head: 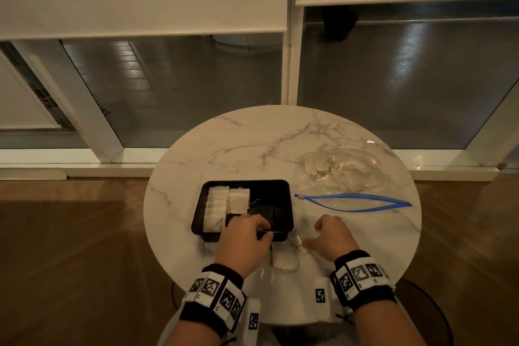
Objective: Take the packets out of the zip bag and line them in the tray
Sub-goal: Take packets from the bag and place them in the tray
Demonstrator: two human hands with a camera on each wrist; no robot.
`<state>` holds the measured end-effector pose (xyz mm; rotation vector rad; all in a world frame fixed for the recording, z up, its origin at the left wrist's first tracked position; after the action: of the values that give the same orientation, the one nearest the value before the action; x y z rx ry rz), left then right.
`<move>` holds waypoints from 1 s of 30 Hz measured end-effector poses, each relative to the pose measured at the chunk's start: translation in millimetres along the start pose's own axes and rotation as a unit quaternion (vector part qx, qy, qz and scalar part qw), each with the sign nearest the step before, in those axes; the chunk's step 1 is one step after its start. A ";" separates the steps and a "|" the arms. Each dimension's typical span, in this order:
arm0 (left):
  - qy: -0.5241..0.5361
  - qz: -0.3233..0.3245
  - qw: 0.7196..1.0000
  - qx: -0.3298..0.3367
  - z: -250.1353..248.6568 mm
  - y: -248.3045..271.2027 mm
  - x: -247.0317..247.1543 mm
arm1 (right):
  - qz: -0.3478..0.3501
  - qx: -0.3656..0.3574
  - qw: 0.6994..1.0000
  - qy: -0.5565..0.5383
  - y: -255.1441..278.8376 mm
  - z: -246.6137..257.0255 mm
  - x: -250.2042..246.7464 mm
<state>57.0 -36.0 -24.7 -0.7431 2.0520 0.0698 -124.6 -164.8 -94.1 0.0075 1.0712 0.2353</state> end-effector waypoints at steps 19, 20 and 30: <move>0.132 0.001 0.991 -0.033 -10.9 -2.1 -9.7 | 0.058 -0.021 0.973 -0.224 26.7 33.9 -62.7; 0.157 0.004 0.987 -0.041 -13.3 -2.4 -10.9 | 0.066 -0.026 0.964 -0.258 30.6 41.4 -67.3; 0.364 0.004 0.922 -0.135 -19.9 -3.9 -17.6 | 0.006 -0.016 0.843 -0.538 43.1 81.2 -64.6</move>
<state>51.0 -37.3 1.4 -1.0388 2.7925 0.0906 -91.6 -126.5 6.2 0.1060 -0.0629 0.2120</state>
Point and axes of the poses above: each hand's wrist, its own y-axis away from the middle knuckle, its own x-axis out of the palm, z = x × y, the point moved 9 cm from there along -y, towards the middle knuckle, and after that the axes turned 13 degrees about -z, right-handed, at the moved point
